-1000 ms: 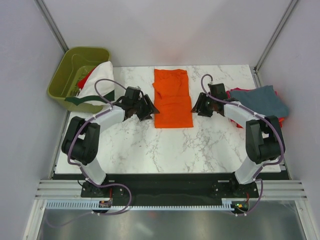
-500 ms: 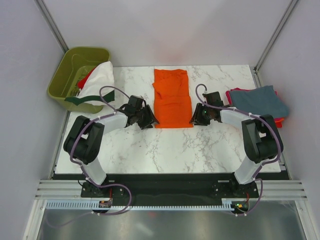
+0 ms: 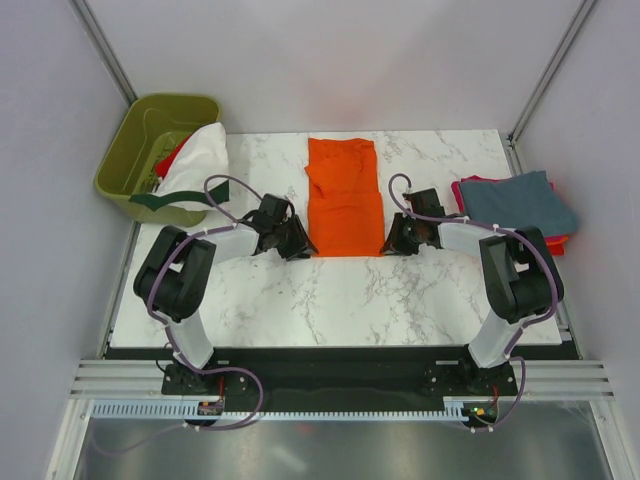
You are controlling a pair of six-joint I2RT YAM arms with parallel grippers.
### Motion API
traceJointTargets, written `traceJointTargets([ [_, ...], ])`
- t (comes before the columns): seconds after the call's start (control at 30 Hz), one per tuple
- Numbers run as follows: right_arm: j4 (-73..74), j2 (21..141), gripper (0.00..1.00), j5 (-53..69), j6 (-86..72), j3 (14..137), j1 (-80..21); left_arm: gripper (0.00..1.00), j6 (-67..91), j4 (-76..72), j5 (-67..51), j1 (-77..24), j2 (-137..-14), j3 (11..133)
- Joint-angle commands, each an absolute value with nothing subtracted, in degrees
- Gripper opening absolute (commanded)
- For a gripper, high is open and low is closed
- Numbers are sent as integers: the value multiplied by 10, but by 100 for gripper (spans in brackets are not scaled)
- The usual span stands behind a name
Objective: Fold and stack the t-shirts
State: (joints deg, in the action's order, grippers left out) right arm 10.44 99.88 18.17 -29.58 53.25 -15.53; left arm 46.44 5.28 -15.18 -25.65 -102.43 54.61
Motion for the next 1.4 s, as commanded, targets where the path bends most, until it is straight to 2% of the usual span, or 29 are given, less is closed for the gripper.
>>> traceJointTargets([
  [0.0, 98, 1003, 20, 185, -284, 527, -159, 38, 442, 35, -151, -262, -1033, 542],
  [0.03, 98, 1002, 16, 185, -284, 528, -159, 38, 443, 34, -151, -262, -1033, 541],
  [0.17, 97, 999, 14, 185, -286, 528, -159, 34, 447, 26, -151, -263, -1039, 541],
  [0.27, 96, 996, 7, 186, -288, 529, -158, 14, 451, 15, -146, -263, -1047, 541],
  [0.3, 95, 994, 4, 187, -291, 531, -159, 3, 451, 16, -145, -263, -1048, 543],
  [0.33, 97, 991, 0, 188, -293, 531, -158, 2, 451, 16, -145, -263, -1044, 542],
  [0.63, 108, 898, 0, 214, -305, 491, -159, 2, 436, 39, -148, -263, -959, 498],
  [1.0, 199, 696, 0, 223, -292, 429, -159, 2, 470, 67, -183, -306, -771, 407],
  [1.23, 258, 594, 0, 218, -303, 439, -159, 2, 511, 98, -210, -337, -666, 384],
  [1.37, 271, 591, 0, 200, -308, 478, -158, 2, 517, 122, -210, -332, -642, 404],
])
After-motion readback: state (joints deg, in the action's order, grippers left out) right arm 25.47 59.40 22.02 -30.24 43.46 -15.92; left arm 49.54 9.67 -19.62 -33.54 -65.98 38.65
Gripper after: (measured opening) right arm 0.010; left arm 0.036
